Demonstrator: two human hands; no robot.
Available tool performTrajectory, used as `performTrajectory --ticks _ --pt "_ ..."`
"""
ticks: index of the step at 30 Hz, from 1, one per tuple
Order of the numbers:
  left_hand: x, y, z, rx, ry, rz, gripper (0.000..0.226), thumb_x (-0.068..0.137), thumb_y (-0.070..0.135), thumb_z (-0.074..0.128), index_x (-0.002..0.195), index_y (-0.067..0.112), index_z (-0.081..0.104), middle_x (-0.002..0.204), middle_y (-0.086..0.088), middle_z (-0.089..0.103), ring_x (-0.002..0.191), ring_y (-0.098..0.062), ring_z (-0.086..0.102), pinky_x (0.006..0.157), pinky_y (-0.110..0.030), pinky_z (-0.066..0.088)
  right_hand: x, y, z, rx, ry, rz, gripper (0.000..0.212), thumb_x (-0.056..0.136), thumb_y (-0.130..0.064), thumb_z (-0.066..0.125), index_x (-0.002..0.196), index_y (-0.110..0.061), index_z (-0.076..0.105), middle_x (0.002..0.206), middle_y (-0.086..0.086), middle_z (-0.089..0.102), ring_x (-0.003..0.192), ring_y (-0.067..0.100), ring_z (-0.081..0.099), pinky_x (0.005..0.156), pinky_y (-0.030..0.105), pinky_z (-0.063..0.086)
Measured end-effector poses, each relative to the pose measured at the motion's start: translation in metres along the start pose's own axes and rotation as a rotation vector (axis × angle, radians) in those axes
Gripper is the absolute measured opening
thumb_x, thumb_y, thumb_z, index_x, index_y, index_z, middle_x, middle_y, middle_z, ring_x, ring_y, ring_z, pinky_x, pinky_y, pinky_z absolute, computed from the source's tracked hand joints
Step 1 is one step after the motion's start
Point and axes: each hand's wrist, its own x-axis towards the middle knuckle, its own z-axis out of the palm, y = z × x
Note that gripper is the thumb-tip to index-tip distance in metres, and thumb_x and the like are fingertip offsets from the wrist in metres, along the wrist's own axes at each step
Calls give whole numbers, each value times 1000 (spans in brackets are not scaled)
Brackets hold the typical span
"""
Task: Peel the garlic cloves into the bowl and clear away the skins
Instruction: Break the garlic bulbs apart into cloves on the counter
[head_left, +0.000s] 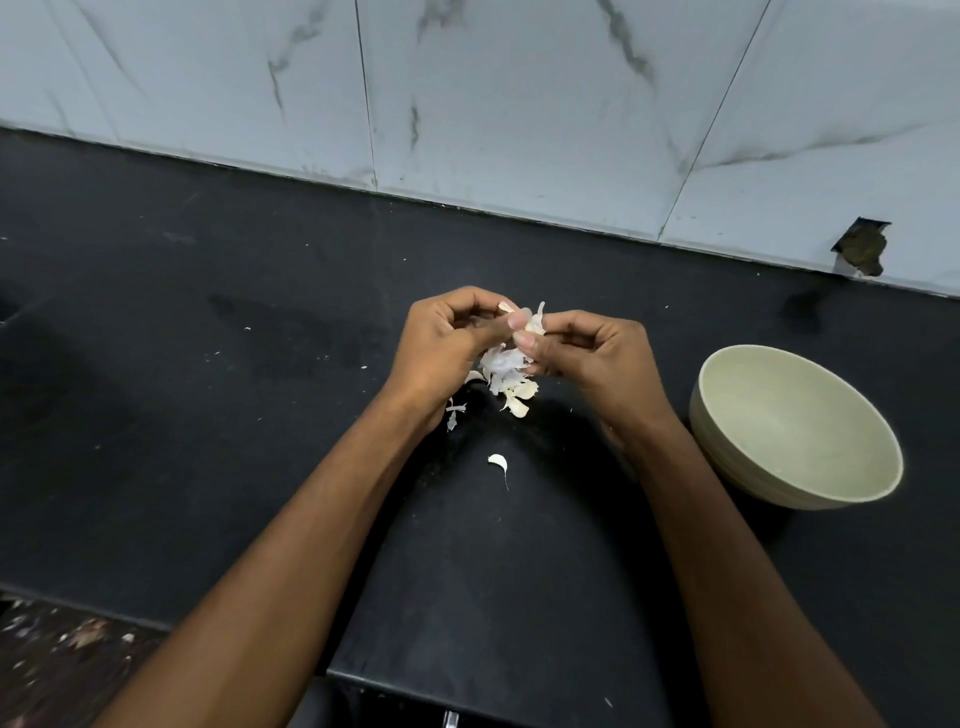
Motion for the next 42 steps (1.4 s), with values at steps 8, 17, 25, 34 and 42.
performTrajectory --ticks 8,17,25,34,42 --pt "-1 -2 3 -24 -3 -40 3 91 5 75 88 6 74 84 -9 71 80 -18 66 73 -27 56 -1 0 6 131 44 101 17 85 -2 80 101 5 78 93 18 79 81 29 78 75 31 65" --pt "-4 0 8 -47 46 -29 10 94 6 72 96 -4 68 83 -12 71 72 -13 68 64 -25 56 0 -1 7 248 95 186 13 86 -2 78 99 3 79 99 16 79 90 26 76 78 30 64" --pt "-3 -1 8 -46 31 -34 15 97 12 70 101 -3 69 92 -18 70 80 -20 67 66 -28 58 0 -3 7 272 140 167 17 83 0 79 99 5 78 98 15 79 90 27 77 77 31 64" --pt "-4 -3 11 -132 -40 -64 26 74 5 84 93 1 66 81 -8 70 70 -14 69 66 -27 59 0 -1 4 181 99 168 15 89 -3 76 103 2 77 97 15 79 82 23 77 70 26 63" --pt "0 -4 6 -233 -77 -129 15 75 2 79 86 0 68 78 -9 71 70 -16 70 66 -25 58 -2 -3 3 141 77 118 9 90 -4 75 95 2 79 82 13 76 65 16 66 56 23 54"
